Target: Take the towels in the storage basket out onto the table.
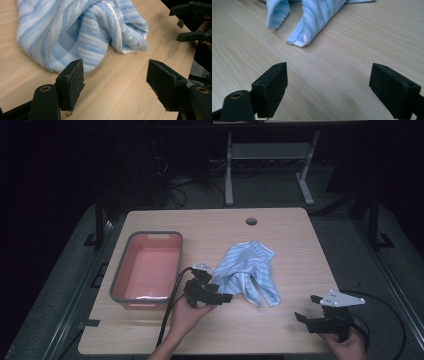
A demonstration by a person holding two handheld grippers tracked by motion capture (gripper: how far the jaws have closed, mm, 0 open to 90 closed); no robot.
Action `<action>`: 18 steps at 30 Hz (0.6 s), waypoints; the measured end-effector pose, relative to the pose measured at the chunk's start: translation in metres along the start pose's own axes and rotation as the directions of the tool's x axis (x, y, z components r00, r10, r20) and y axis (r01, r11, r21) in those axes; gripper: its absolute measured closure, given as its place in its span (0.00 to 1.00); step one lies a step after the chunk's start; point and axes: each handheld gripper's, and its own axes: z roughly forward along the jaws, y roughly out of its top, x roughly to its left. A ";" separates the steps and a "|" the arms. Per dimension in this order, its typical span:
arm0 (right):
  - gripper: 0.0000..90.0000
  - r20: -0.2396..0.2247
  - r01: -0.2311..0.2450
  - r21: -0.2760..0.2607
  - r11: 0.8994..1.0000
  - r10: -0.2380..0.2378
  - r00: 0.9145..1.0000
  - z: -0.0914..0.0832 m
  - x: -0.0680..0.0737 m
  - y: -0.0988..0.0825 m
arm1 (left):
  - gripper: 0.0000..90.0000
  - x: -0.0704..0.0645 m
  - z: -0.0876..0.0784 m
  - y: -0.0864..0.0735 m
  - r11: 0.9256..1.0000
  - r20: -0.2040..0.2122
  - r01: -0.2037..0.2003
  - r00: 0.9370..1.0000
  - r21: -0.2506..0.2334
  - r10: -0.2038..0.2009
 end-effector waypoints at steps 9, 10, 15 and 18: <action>0.16 0.001 -0.001 0.004 1.000 0.001 1.000 0.001 0.000 0.000 | 0.32 -0.003 -0.006 -0.013 1.000 0.014 -0.013 1.000 0.001 0.013; 0.16 0.001 -0.001 0.004 1.000 0.001 1.000 0.001 0.000 0.000 | 0.32 -0.004 -0.006 -0.014 1.000 0.014 -0.015 1.000 0.000 0.015; 0.16 0.001 -0.003 0.004 1.000 0.003 1.000 0.001 0.001 0.000 | 0.32 -0.010 -0.007 -0.020 1.000 0.018 -0.030 0.999 -0.001 0.030; 0.16 0.001 0.002 0.005 1.000 -0.002 1.000 0.001 0.002 0.000 | 0.32 -0.011 -0.008 -0.025 0.999 0.016 -0.033 0.999 -0.002 0.033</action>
